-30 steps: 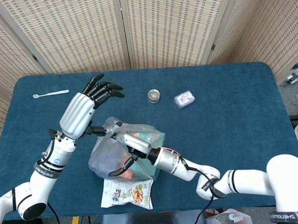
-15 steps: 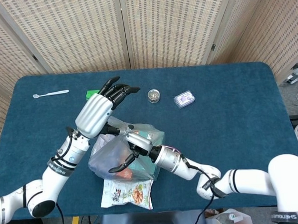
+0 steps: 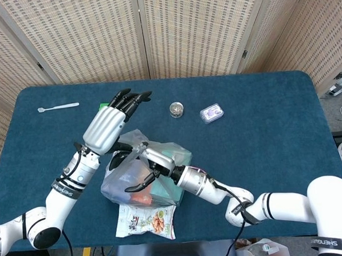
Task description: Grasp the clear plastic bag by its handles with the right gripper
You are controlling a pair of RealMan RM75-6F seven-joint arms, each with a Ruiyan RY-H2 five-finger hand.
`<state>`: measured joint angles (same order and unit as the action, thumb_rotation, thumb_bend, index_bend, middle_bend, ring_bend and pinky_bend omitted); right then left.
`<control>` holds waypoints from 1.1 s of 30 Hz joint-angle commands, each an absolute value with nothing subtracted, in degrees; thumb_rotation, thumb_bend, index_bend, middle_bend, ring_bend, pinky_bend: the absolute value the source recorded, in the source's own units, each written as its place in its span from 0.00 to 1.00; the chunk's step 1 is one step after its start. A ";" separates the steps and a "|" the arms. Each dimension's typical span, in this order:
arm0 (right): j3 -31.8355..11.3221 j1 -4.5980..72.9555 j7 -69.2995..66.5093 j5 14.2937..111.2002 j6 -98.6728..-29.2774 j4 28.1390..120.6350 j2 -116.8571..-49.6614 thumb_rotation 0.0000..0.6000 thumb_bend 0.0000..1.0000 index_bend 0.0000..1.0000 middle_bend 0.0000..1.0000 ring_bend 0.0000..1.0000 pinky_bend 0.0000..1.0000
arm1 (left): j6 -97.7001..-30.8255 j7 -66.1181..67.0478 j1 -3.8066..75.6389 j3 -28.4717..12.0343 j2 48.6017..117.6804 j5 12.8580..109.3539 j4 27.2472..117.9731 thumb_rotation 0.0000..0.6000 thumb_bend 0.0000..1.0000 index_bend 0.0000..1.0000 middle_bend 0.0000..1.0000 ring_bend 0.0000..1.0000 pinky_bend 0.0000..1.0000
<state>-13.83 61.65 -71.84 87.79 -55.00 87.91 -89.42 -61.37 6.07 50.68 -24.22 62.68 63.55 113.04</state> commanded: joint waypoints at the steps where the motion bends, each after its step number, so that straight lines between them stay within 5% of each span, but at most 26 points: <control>1: -13.91 61.71 -72.08 87.45 -54.53 87.99 -89.30 1.00 0.22 0.32 0.44 0.39 0.37 | -61.30 5.82 50.30 -24.20 61.92 62.80 112.82 1.00 0.05 0.00 0.17 0.12 0.05; 7: -14.13 62.01 -73.17 86.94 -53.47 87.70 -89.63 1.00 0.26 0.40 0.49 0.45 0.44 | -61.28 5.22 49.30 -24.28 60.04 60.65 112.33 1.00 0.05 0.00 0.16 0.10 0.05; 22: -14.39 61.94 -77.83 87.88 -53.65 87.67 -89.07 1.00 0.26 0.41 0.50 0.46 0.45 | -58.55 7.87 46.58 -22.79 51.55 50.02 113.72 1.00 0.00 0.00 0.11 0.06 0.04; 33: -16.66 61.63 -89.20 85.41 -53.63 87.70 -88.86 1.00 0.27 0.49 0.56 0.53 0.55 | -64.84 4.36 42.57 -23.93 50.38 50.22 110.60 1.00 0.00 0.00 0.11 0.06 0.04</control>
